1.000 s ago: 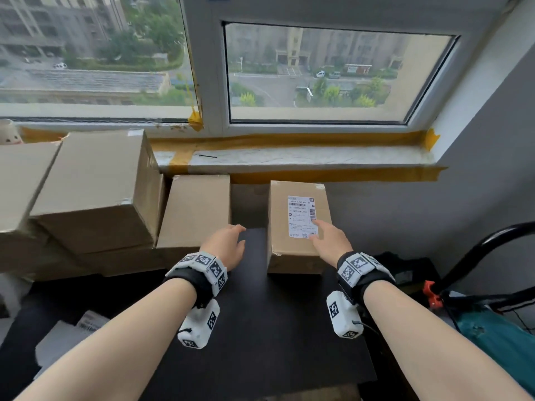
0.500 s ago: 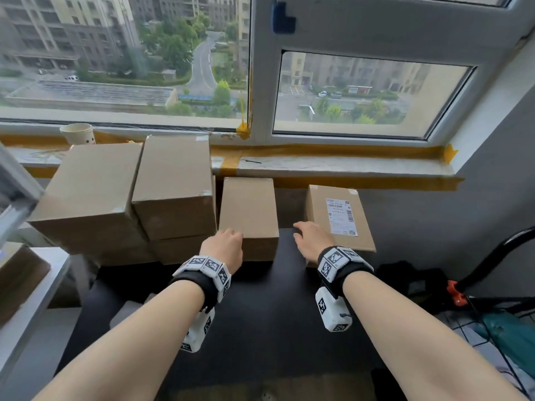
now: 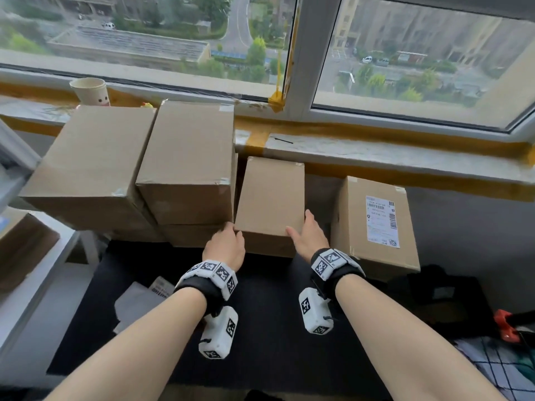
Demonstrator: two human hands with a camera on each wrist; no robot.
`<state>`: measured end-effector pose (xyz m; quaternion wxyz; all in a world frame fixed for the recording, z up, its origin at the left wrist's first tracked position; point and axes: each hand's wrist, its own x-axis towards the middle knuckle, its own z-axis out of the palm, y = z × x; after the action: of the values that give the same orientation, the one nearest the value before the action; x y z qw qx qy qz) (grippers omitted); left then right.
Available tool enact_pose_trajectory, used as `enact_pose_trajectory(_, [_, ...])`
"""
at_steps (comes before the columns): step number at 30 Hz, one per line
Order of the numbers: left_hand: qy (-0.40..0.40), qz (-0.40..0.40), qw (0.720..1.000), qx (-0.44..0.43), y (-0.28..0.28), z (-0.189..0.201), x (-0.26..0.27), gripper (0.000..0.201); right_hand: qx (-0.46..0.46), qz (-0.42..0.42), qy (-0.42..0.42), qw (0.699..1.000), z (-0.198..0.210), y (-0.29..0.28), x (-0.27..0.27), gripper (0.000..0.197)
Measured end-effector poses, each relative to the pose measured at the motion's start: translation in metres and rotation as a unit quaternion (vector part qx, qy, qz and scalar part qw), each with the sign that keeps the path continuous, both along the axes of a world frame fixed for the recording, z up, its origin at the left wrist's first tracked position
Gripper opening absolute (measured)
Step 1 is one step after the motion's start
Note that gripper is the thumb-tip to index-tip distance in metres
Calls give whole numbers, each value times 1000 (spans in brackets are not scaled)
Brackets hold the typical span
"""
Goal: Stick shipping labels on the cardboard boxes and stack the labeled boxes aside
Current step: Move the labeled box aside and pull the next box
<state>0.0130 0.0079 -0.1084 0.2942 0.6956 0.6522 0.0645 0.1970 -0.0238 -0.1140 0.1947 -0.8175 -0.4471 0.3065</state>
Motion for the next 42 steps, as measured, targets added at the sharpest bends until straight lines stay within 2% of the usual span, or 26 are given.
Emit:
enact_pose_trajectory(4, [-53,53,997,-2,3,-7,7,37,21,-54,95,994,-10,6,1,74])
enact_pose_trajectory(10, [-146,124,981,-15,-3,-13,10,34,48,-74,144,986,-17,0,7,71])
enact_pose_trajectory(14, [-175,93,979,-49,-16,-12,5,46,51,-69,151,985,-22,-18,13,70])
enact_pose_trajectory(20, [-217,56,971,-80,-36,-22,-12,32,57,-86,184,978,-26,-61,9,74])
enact_pose_trajectory(25, [-225,18,968,-106,-66,-21,-35,22,66,-90,197,974,-20,-106,-15,68])
enact_pose_trajectory(27, [-250,14,961,-119,-80,-18,-48,28,69,-102,203,971,-18,-126,-30,67])
enact_pose_trajectory(31, [-293,-25,942,-163,-110,-15,-78,58,72,-142,211,964,-17,-167,-60,67])
enact_pose_trajectory(36, [-304,-48,935,-176,-137,-22,-104,62,86,-190,214,954,-19,-203,-89,61])
enact_pose_trajectory(42, [-281,-57,944,-161,-154,-33,-116,64,56,-193,158,967,-21,-217,-105,64])
